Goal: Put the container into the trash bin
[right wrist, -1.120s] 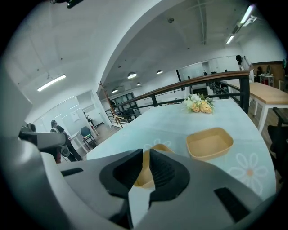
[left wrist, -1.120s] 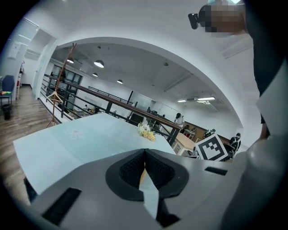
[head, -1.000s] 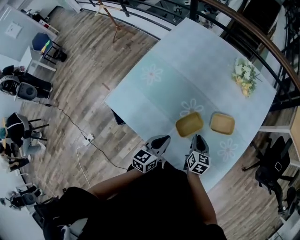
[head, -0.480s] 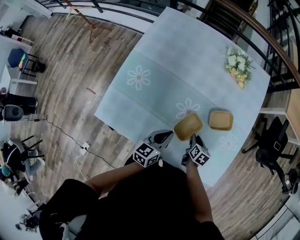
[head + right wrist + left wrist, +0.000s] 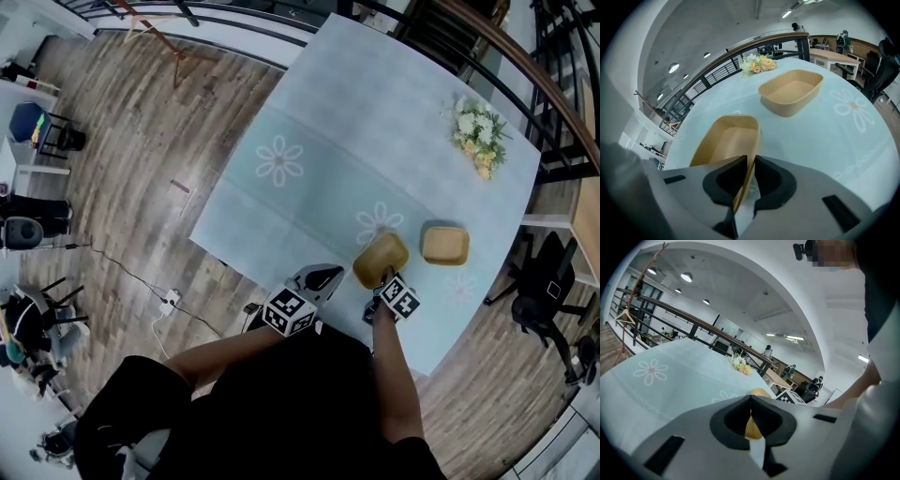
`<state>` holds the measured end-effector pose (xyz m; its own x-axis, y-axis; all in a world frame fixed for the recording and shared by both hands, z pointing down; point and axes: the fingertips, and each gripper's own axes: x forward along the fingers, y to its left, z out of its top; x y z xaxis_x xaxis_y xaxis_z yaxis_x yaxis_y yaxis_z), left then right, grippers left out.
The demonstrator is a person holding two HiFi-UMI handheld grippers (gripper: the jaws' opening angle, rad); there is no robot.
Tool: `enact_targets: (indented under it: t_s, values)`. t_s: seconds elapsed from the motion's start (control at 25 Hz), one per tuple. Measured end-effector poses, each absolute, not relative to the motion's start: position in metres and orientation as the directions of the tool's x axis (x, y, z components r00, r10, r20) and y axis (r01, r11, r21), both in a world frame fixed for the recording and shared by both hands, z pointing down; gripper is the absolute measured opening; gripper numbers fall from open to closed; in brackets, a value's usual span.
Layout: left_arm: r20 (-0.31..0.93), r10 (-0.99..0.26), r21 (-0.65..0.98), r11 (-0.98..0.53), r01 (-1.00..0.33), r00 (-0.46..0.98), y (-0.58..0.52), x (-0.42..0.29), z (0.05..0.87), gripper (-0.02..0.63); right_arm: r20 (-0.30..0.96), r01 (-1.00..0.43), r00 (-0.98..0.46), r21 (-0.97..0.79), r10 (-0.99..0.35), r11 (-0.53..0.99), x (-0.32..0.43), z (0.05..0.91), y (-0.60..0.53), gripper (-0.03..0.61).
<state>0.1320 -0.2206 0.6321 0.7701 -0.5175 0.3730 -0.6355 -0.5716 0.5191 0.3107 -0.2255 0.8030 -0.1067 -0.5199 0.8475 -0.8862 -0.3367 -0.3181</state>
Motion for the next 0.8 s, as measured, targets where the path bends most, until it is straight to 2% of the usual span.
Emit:
enact_targets:
  t_s: [0.08,0.4,0.64,0.8]
  values:
    - [0.380,-0.520,0.515,-0.568,-0.642,0.765,-0.219,0.132,0.633,0.014,0.848,-0.884,-0.123,-0.330,-0.516,-0.332,0.312,0.805,-0.228,0.048]
    - [0.404,-0.609,0.490,-0.486,-0.723,0.683,-0.193,0.132,0.625,0.014,0.810,-0.925,-0.224,-0.352,-0.543,-0.144,0.303,0.778,-0.224,0.038]
    - [0.443,-0.704,0.417,-0.386,-0.823,0.555,-0.150,0.142,0.622,0.014,0.741,-0.884,-0.392,-0.468,-0.545,-0.001,0.291,0.755,-0.211,0.038]
    - [0.467,-0.758,0.398,-0.280,-0.874,0.455,-0.123,0.133,0.630,0.014,0.731,-0.878,-0.455,-0.463,-0.509,0.120,0.275,0.748,-0.194,0.038]
